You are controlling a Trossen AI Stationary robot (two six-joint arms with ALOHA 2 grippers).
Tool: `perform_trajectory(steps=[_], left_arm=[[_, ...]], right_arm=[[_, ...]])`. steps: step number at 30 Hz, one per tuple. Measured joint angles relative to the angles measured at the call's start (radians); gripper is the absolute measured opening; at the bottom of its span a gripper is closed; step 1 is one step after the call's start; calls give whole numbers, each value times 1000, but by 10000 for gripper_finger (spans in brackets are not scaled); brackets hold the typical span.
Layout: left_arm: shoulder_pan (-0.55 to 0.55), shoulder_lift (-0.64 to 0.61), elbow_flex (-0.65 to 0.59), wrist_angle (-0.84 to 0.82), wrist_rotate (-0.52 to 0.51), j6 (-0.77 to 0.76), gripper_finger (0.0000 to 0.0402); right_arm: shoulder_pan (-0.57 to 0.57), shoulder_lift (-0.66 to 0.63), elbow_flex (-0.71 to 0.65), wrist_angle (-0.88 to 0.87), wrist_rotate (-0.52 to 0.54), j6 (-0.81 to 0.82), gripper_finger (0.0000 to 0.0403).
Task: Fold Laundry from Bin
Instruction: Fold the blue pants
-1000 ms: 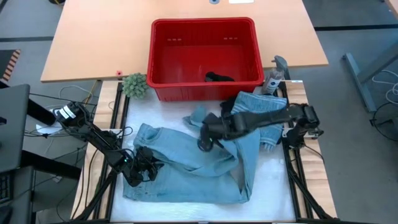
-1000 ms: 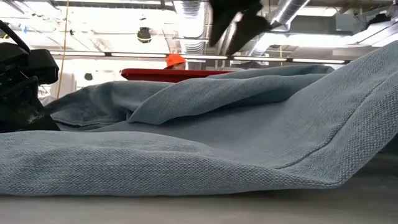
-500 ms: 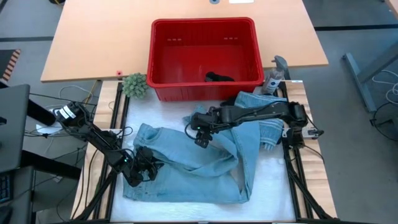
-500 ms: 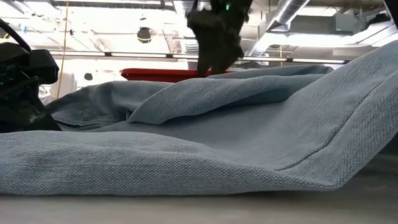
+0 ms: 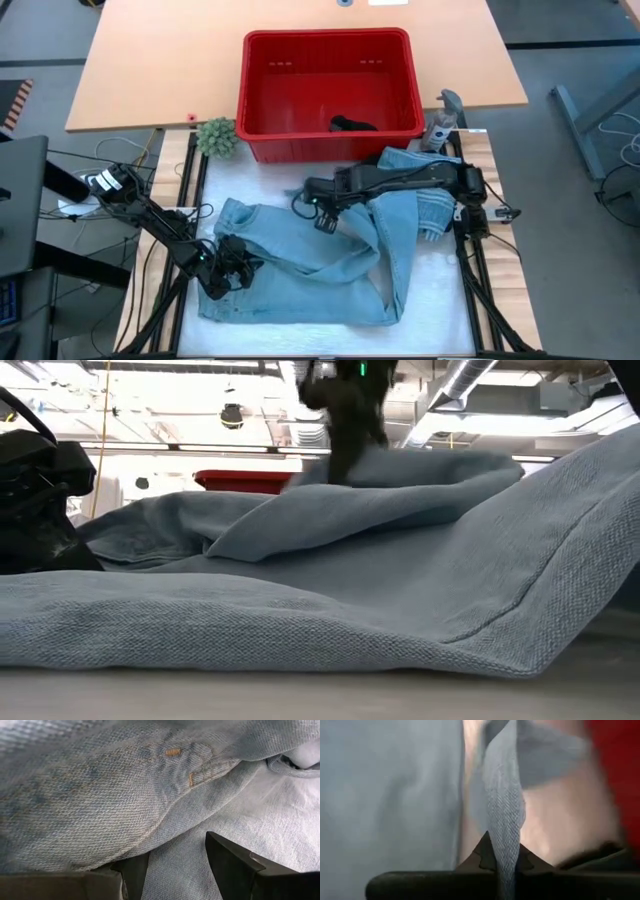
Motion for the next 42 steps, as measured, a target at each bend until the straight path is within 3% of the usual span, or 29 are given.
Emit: perform_trajectory(steps=[3,6,12,17,23,30,33,36,38,42], left_arm=[[9,0,0,3,1,-4,189],[19,0,0,2,0,-18,189],[28,0,0,3,-3,-25,189],[28,0,1,-2,-5,-27,189],[28,0,1,-11,-6,-32,189],[28,0,1,-17,-2,-41,189],[28,0,0,-20,1,-43,189],[28,0,0,-21,2,-43,189],[28,0,0,-21,2,-43,189],[28,0,0,-22,2,-45,189]], right_arm=[[0,-50,111,-57,52,0,28],[20,-123,208,-153,203,48,28],[91,-275,214,-527,354,423,28],[234,-449,18,-433,383,529,28],[395,-600,-240,-509,399,848,57],[582,-743,-517,-509,167,1100,71],[682,-786,-563,-513,137,1191,94],[762,-833,-558,-466,151,1246,131],[787,-864,-545,-380,218,1233,160],[789,-906,-512,-182,376,1073,215]])
